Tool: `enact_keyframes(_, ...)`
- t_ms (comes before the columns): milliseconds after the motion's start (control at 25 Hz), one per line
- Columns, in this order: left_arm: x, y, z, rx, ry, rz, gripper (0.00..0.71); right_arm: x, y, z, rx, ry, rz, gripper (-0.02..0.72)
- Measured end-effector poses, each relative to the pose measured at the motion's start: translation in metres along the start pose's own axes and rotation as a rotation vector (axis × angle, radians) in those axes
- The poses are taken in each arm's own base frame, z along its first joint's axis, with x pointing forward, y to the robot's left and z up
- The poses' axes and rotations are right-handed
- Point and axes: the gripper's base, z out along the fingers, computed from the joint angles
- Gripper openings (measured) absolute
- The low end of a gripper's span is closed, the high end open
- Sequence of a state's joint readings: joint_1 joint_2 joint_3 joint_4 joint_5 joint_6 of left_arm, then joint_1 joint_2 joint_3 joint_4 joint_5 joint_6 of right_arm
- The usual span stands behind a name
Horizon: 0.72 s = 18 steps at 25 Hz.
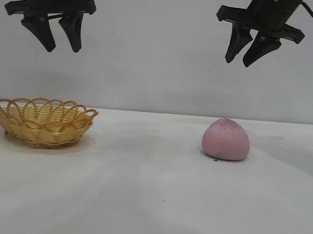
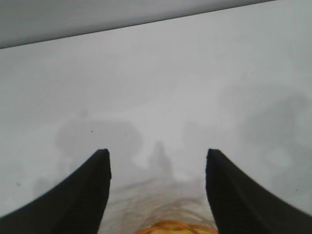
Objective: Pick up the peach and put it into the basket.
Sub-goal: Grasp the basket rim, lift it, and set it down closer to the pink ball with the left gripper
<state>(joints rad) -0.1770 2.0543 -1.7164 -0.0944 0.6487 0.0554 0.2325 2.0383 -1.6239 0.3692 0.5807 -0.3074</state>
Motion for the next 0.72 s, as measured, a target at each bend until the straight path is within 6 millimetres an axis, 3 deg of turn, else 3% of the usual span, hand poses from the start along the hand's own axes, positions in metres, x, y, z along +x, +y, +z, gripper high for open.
enact_keyframes(400, 0.001, 0.000, 0.000, -0.002, 0.011, 0.003, 0.378, 0.000, 0.000, 0.000, 0.000, 0.000, 0.000, 0.266)
enact_keyframes(720, 0.020, 0.011, -0.003, -0.101, 0.235, 0.208, 0.378, 0.002, 0.001, 0.000, -0.007, 0.023, 0.000, 0.266)
